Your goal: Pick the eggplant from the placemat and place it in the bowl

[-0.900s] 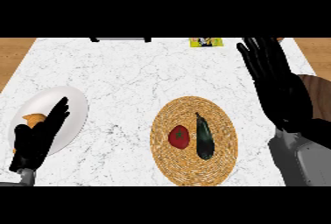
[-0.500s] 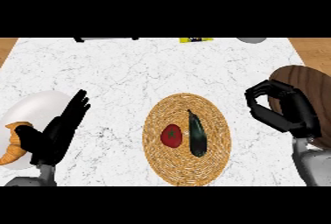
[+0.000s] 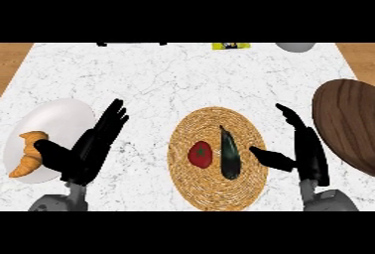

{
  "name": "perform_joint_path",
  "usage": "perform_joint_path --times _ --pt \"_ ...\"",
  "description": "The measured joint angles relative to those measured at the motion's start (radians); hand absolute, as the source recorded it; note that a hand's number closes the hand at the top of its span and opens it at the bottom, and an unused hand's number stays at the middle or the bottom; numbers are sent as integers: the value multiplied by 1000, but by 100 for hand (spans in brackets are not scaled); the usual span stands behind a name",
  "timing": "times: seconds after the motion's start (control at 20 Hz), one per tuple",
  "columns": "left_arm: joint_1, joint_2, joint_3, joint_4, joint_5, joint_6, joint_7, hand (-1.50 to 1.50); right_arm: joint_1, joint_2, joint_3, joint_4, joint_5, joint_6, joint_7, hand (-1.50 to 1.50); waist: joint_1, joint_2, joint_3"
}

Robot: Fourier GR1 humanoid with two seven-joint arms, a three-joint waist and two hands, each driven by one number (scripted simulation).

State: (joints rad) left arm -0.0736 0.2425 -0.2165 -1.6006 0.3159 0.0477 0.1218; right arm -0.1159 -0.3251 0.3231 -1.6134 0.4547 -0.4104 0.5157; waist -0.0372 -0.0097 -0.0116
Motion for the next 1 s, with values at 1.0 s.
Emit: perform_joint_path --times 1.0 --pt "-63 -49 -31 26 -5 -10 17 0 -390 198 23 215 165 511 721 -150 54 9 7"
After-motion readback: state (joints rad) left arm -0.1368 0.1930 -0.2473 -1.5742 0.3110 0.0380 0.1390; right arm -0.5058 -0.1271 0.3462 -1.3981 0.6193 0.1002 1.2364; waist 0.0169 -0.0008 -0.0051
